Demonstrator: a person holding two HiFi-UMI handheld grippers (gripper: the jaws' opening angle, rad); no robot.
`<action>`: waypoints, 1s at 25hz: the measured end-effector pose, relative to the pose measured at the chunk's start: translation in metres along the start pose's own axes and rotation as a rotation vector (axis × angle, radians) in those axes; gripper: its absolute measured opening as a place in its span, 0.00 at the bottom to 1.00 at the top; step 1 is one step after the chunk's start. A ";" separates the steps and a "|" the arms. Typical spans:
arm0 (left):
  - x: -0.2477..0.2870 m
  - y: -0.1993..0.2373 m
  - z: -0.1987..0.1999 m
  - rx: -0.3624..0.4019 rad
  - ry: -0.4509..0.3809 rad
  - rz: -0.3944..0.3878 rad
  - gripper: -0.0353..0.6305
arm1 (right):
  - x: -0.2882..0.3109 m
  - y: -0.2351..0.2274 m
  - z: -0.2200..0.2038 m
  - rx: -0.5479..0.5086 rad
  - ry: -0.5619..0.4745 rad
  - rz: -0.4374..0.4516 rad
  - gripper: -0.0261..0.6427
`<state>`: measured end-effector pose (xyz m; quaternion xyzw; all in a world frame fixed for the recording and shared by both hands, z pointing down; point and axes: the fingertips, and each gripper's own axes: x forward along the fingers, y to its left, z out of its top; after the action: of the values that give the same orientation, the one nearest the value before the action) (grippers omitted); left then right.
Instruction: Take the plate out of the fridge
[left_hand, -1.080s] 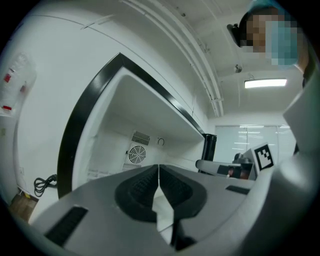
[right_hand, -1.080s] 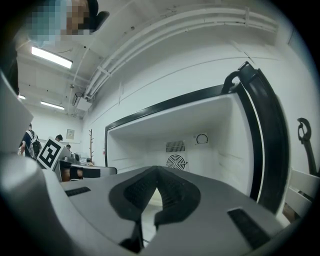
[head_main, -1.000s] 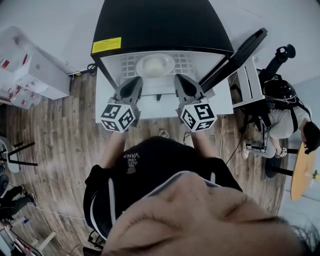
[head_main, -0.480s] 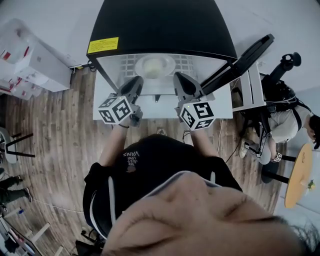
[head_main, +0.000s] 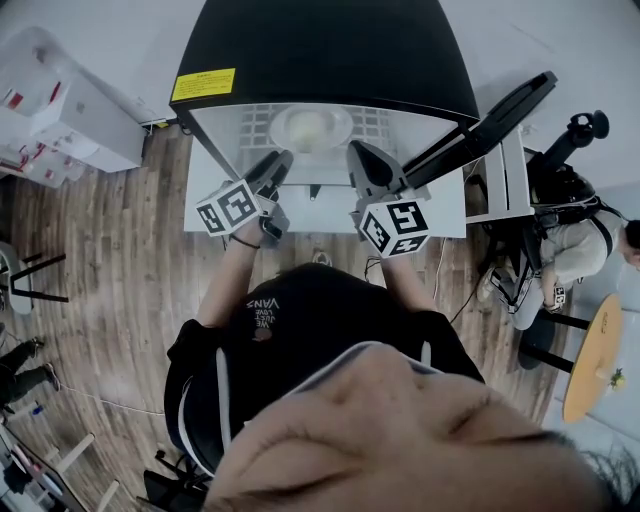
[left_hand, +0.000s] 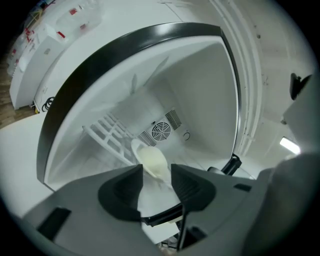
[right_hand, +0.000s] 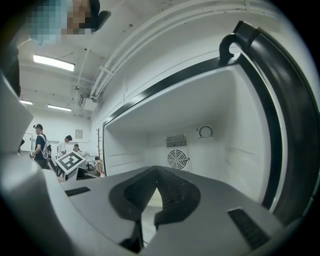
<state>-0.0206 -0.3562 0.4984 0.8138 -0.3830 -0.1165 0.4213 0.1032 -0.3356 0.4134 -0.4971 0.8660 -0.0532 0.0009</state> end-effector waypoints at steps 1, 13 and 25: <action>0.001 0.001 -0.001 -0.029 0.001 -0.006 0.28 | 0.000 0.000 0.000 0.001 0.001 0.001 0.06; 0.024 0.008 -0.004 -0.322 -0.014 -0.044 0.33 | 0.000 -0.004 -0.003 0.003 0.010 0.014 0.05; 0.028 0.020 -0.004 -0.477 -0.047 -0.019 0.33 | 0.002 -0.008 -0.006 0.011 0.014 0.021 0.05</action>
<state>-0.0098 -0.3811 0.5202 0.6919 -0.3466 -0.2266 0.5913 0.1087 -0.3412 0.4199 -0.4876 0.8709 -0.0614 -0.0019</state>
